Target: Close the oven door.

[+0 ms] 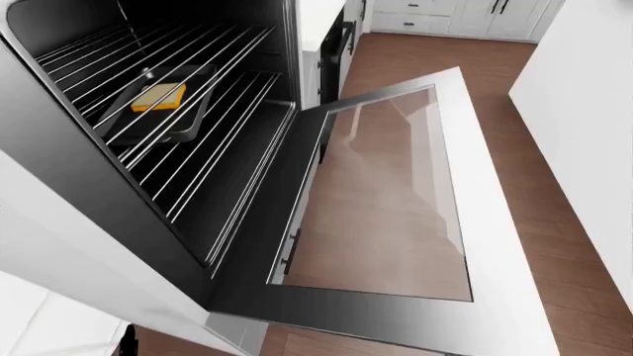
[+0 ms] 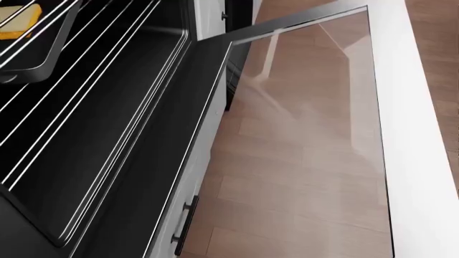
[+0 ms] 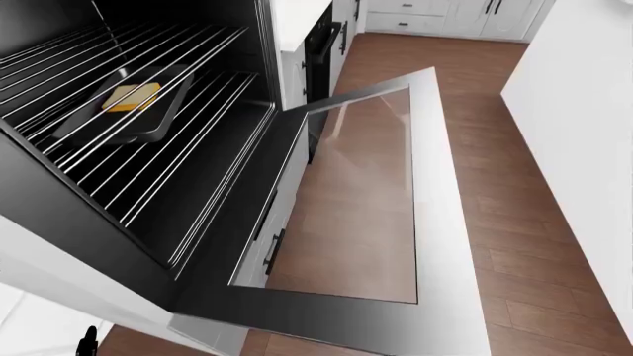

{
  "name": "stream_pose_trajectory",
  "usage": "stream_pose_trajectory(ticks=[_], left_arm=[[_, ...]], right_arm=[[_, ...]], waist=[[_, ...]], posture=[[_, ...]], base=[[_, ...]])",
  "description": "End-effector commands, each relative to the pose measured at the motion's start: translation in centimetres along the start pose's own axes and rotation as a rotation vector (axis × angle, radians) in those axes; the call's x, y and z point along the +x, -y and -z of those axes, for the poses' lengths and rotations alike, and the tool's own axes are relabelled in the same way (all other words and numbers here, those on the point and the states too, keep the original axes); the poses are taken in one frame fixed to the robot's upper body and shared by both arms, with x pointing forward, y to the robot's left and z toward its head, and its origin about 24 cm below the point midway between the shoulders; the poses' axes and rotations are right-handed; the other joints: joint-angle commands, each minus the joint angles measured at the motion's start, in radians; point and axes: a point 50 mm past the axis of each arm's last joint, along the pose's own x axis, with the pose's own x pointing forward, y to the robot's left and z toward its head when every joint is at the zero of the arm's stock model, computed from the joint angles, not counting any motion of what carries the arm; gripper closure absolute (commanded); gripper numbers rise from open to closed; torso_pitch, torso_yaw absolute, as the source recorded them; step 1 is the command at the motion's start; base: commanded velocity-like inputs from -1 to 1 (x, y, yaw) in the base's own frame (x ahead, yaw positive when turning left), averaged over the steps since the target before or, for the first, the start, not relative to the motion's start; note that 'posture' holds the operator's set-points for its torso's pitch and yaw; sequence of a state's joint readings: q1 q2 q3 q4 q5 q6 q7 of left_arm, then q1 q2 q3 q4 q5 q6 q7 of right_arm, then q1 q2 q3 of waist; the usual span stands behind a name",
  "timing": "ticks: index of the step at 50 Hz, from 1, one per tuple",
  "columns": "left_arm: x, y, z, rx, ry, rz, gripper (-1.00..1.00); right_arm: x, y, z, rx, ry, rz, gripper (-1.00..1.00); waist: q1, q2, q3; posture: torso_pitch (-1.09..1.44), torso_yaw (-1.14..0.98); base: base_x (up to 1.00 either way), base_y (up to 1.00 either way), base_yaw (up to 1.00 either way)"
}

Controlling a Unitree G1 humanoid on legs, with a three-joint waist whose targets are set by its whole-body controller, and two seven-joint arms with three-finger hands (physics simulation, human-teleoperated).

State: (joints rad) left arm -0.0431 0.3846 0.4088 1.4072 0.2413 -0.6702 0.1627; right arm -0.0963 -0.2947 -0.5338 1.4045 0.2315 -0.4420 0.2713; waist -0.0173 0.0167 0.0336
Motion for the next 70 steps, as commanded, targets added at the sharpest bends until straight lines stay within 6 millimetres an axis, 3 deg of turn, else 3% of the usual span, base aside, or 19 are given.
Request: stream_pose_trajectory(ticks=[1,19,30,36,46,62,70], left_arm=[[0.4,-0.8,-0.8,-0.003,0.045,-0.034,-1.00],[-1.1,0.1,3.1,0.038,-0.222,0.062,-1.00],[-1.3,0.4,3.5,0.053,-0.261,0.080,-1.00],[-1.4,0.5,3.6,0.054,-0.270,0.089,-1.00],[-1.4,0.5,3.6,0.056,-0.266,0.092,-1.00],[-1.4,0.5,3.6,0.055,-0.264,0.092,-1.00],[-1.2,0.5,3.4,0.051,-0.257,0.086,-1.00]], right_arm=[[0.3,0.2,-1.4,0.029,0.068,-0.021,-1.00],[2.0,-2.2,-6.7,0.055,0.288,-0.168,-1.00],[2.7,-4.2,-9.1,0.099,0.360,-0.298,-1.00],[3.2,-6.3,-11.7,0.124,0.416,-0.408,-1.00],[3.6,-9.1,-14.2,0.076,0.450,-0.514,-1.00],[2.8,-13.4,-15.2,0.028,0.454,-0.703,-1.00],[0.8,-15.9,-16.9,-0.003,0.487,-0.791,-1.00]], waist=[[-0.001,0.002,-0.010],[-0.006,0.004,-0.004],[-0.001,-0.001,-0.017],[-0.002,-0.001,-0.025],[-0.001,0.000,-0.038],[0.000,0.009,-0.046],[0.002,0.013,-0.047]], posture=[[0.00,0.00],[0.00,0.00],[0.00,0.00],[0.00,0.00],[0.00,0.00],[0.00,0.00],[0.00,0.00]], base=[[0.00,0.00,0.00],[0.00,0.00,0.00],[0.00,0.00,0.00],[0.00,0.00,0.00],[0.00,0.00,0.00],[0.00,0.00,0.00],[0.00,0.00,0.00]])
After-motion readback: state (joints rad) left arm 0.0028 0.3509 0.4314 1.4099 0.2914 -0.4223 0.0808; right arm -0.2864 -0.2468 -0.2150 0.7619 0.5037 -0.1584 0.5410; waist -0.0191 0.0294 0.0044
